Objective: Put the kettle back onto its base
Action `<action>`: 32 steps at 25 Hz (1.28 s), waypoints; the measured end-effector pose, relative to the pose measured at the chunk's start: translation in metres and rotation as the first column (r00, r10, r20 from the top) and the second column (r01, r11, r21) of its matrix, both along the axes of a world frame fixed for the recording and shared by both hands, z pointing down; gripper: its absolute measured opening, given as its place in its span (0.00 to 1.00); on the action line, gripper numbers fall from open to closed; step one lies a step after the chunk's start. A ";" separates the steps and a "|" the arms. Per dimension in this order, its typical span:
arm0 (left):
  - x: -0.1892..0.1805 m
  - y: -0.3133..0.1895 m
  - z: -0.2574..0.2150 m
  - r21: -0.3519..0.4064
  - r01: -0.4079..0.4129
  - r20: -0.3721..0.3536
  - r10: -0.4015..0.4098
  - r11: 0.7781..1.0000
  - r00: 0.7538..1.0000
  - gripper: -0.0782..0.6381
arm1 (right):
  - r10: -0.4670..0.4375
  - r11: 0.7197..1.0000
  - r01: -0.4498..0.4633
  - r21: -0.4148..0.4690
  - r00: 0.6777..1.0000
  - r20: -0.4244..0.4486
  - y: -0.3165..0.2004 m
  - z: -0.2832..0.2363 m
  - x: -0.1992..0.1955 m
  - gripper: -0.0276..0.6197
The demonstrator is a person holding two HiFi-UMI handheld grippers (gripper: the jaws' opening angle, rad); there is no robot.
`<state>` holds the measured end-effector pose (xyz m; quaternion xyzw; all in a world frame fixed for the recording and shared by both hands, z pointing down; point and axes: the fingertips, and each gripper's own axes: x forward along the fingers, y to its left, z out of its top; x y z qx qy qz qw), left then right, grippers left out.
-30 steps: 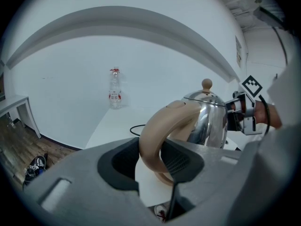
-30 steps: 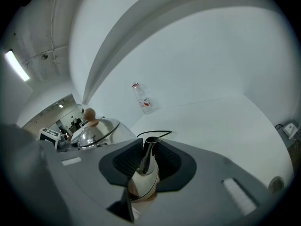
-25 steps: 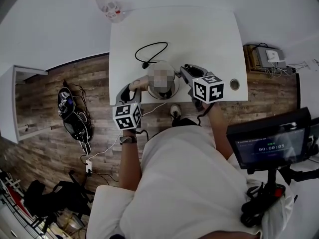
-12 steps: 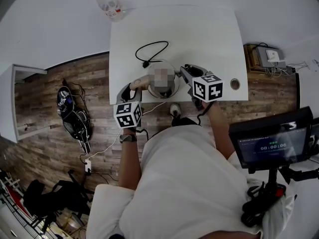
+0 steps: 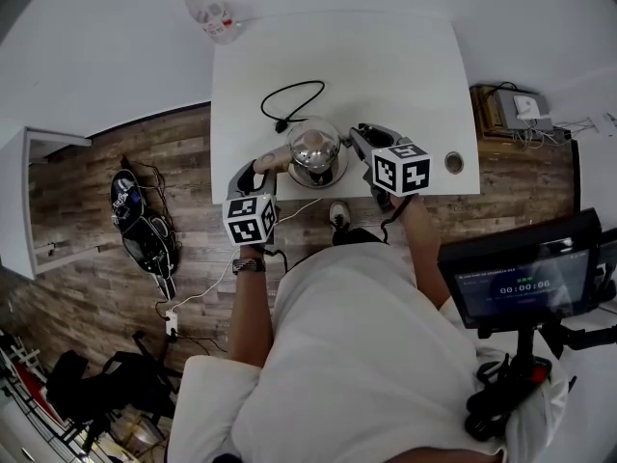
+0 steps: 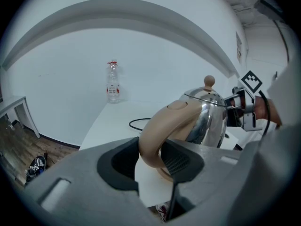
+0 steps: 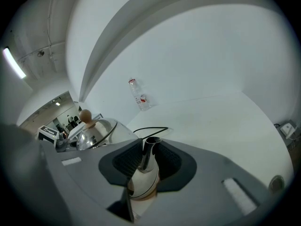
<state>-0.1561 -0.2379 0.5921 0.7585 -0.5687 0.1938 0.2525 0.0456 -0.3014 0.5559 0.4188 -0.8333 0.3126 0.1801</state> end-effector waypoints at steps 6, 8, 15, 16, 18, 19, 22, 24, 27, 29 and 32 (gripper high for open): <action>0.001 0.002 0.004 -0.004 0.000 -0.001 0.000 1.000 1.000 0.31 | 0.005 1.000 -0.005 -0.002 1.000 -0.004 0.001 0.003 0.000 0.17; 0.000 0.003 0.005 -0.008 0.004 -0.002 -0.004 1.000 1.000 0.31 | 0.000 1.000 0.000 0.003 1.000 -0.007 0.001 0.002 -0.001 0.17; 0.001 0.000 0.008 -0.009 0.004 -0.002 -0.004 1.000 1.000 0.31 | 0.009 1.000 -0.009 0.003 1.000 -0.007 0.002 0.004 0.001 0.17; 0.001 -0.001 0.010 -0.013 0.002 -0.001 -0.002 1.000 1.000 0.31 | 0.010 1.000 -0.010 -0.001 1.000 -0.009 0.003 0.006 0.002 0.17; 0.002 -0.002 0.011 -0.015 0.003 0.000 -0.003 1.000 1.000 0.31 | 0.013 1.000 -0.013 -0.004 1.000 -0.008 0.005 0.008 0.003 0.17; 0.001 -0.002 0.012 -0.013 0.005 -0.001 -0.005 1.000 1.000 0.31 | 0.015 1.000 -0.015 -0.002 1.000 -0.007 0.006 0.008 0.003 0.17; 0.001 -0.006 0.012 -0.004 0.011 -0.007 -0.011 1.000 1.000 0.31 | 0.020 1.000 -0.020 0.008 1.000 -0.008 0.004 0.008 0.003 0.17; 0.001 -0.005 0.014 -0.006 0.013 -0.011 -0.013 1.000 1.000 0.31 | 0.020 1.000 -0.020 0.014 1.000 -0.014 0.004 0.009 0.002 0.17; 0.001 -0.005 0.016 -0.003 0.015 -0.011 -0.015 1.000 1.000 0.31 | 0.035 0.999 -0.035 0.015 0.999 -0.015 0.003 0.010 0.002 0.18; 0.002 -0.007 0.016 0.006 0.012 -0.010 -0.012 1.000 1.000 0.32 | 0.037 0.999 -0.037 0.011 0.999 -0.016 0.002 0.011 0.002 0.20; 0.003 -0.008 0.013 0.025 0.011 -0.010 -0.011 1.000 1.000 0.33 | 0.041 0.999 -0.041 0.002 0.999 -0.017 0.003 0.014 0.004 0.23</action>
